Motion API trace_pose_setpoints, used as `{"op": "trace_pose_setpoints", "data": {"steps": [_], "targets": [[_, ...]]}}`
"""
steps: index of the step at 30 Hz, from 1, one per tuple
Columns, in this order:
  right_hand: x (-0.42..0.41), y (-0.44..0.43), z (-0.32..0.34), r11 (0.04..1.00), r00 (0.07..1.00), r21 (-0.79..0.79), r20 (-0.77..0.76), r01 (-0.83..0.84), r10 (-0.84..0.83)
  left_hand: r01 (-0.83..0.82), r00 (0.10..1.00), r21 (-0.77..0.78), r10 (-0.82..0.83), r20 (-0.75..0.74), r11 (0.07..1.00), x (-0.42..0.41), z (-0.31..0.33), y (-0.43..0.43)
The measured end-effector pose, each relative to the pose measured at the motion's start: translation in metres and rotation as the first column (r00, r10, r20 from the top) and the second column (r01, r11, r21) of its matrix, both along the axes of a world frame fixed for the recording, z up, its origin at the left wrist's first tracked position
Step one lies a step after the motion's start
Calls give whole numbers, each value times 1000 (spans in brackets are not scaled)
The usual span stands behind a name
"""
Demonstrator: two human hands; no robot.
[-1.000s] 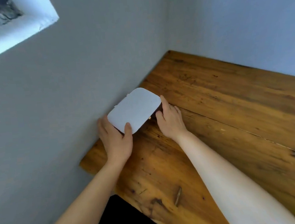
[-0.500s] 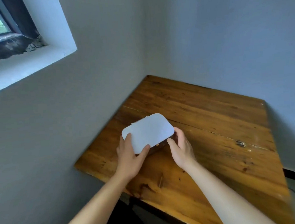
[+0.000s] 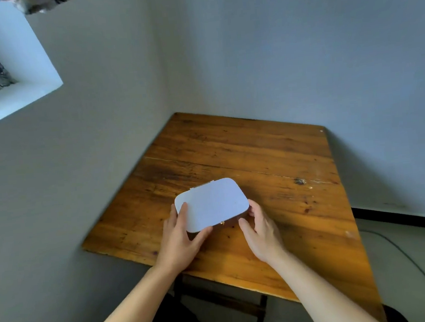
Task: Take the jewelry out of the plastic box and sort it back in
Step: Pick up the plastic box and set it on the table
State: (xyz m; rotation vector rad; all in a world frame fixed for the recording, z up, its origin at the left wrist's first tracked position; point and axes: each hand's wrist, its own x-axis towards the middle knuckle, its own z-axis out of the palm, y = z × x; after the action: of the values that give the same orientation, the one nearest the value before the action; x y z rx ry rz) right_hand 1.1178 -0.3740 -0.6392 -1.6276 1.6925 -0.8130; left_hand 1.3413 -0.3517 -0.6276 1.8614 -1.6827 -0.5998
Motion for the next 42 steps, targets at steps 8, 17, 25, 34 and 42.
{"op": "trace_pose_setpoints", "data": {"steps": [8,17,25,34,42], "targets": [[6,-2,-12,994,940,-36,-330,-102,85,0,934,-39,14,357,999,15,8,-2],[8,6,-14,962,894,-195,-440,-190,87,118,873,-422,108,475,899,30,54,-29],[8,7,-14,953,860,-193,-499,-232,108,-358,928,-152,334,-163,921,50,66,-100],[8,3,-21,954,849,-202,-521,-222,88,-438,811,150,462,-359,886,65,18,-116],[10,6,-18,964,888,-189,-453,-186,83,-305,950,-109,295,-100,946,57,25,-71]]}}
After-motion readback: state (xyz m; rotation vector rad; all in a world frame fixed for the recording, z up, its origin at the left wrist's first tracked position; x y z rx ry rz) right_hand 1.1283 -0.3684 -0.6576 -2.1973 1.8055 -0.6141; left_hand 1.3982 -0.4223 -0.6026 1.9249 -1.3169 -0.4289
